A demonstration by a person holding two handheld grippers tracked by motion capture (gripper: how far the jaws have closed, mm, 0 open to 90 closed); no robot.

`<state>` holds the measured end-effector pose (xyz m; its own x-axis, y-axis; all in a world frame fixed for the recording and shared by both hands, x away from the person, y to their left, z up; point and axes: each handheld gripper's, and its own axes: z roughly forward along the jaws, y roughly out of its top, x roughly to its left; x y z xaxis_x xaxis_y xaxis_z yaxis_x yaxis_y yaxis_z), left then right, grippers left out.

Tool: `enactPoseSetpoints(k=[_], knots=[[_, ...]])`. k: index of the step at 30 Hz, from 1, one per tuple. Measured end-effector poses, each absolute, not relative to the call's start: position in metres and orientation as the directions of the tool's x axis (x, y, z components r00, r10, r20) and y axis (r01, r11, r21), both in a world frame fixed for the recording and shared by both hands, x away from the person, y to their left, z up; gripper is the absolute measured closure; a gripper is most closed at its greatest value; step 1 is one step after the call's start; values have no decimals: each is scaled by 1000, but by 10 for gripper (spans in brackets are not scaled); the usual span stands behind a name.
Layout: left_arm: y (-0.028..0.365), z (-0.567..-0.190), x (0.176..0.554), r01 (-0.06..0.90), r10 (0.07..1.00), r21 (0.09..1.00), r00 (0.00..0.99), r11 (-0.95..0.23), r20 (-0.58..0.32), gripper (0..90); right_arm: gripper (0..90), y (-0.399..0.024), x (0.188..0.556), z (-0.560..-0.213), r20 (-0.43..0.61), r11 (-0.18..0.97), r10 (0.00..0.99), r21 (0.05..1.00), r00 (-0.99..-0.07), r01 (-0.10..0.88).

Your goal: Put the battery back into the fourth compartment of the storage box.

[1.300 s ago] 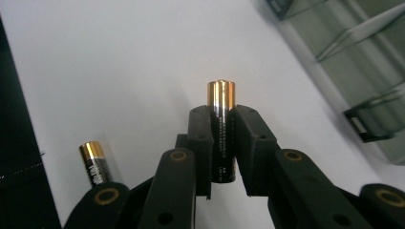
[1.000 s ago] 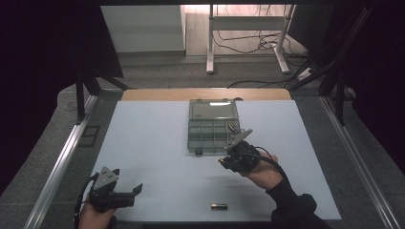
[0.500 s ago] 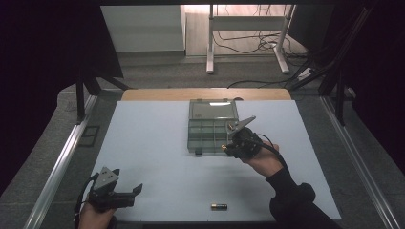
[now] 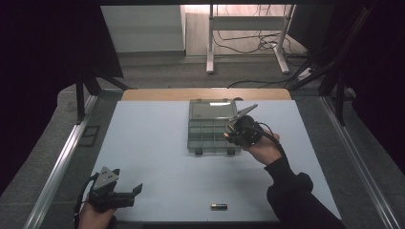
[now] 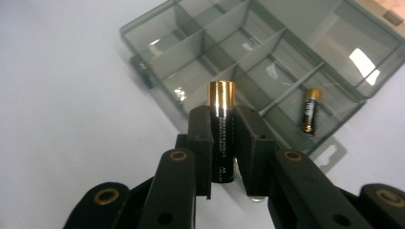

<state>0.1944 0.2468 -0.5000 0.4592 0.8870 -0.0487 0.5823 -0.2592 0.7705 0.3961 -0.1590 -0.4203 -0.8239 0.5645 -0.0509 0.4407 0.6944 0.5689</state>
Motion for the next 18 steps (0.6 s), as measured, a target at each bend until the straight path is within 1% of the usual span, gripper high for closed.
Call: enactPoseSetpoints(k=[18], knots=[[247,-500,195,583,887,772,459,-253,-55,34,763,-160,437,-415,-74,662,633,568,-771,489]])
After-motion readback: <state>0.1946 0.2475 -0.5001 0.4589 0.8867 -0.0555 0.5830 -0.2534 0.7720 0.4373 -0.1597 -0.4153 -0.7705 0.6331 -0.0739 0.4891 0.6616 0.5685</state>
